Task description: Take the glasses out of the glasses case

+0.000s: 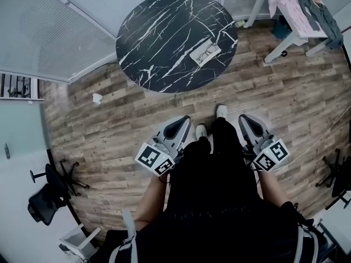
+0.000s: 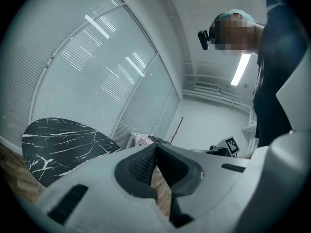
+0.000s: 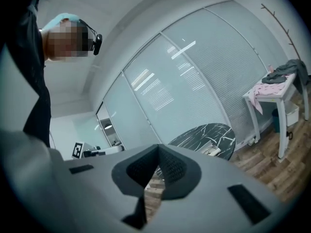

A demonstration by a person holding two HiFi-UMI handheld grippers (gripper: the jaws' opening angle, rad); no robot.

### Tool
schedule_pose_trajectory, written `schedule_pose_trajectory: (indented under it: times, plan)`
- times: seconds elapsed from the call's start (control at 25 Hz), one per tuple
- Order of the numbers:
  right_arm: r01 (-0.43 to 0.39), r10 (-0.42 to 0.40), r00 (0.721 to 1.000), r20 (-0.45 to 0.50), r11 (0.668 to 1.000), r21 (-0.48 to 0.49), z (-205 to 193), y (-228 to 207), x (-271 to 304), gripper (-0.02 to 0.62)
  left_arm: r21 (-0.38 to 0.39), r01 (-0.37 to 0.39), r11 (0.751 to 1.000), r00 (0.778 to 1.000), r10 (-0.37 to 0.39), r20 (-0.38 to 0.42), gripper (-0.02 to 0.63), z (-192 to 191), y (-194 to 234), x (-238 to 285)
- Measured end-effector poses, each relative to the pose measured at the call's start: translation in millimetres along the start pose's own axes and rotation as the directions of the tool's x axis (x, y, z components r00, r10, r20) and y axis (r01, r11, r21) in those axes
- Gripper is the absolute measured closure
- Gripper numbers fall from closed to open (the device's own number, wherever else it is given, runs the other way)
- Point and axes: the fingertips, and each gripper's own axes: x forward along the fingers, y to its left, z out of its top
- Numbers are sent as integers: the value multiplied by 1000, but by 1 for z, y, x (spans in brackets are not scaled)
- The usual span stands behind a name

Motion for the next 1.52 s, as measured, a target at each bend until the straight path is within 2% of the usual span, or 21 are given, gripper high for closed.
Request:
schedule_pose_trajectory:
  times: [0.12, 0.36, 0.6, 0.92, 1.52]
  plan:
    - [4, -3, 1000, -5, 1000, 27, -1, -17, 1, 566, 11, -21, 1000, 1000, 21, 0, 589, 4, 2, 8]
    - [-27, 28, 999, -22, 999, 35, 9, -40, 16, 566, -23, -58, 998, 998, 58, -6, 589, 8, 11, 26]
    - [-26, 29, 999, -31, 996, 84, 17, -71, 23, 566, -35, -87, 996, 996, 86, -19, 589, 9, 16, 54]
    - [-74, 80, 995, -57, 993, 89, 39, -112, 50, 566, -36, -126, 991, 992, 125, -23, 589, 17, 27, 93]
    - [-193, 200, 973, -111, 979, 67, 74, -169, 112, 566, -42, -239, 970, 970, 240, 40, 589, 39, 55, 147]
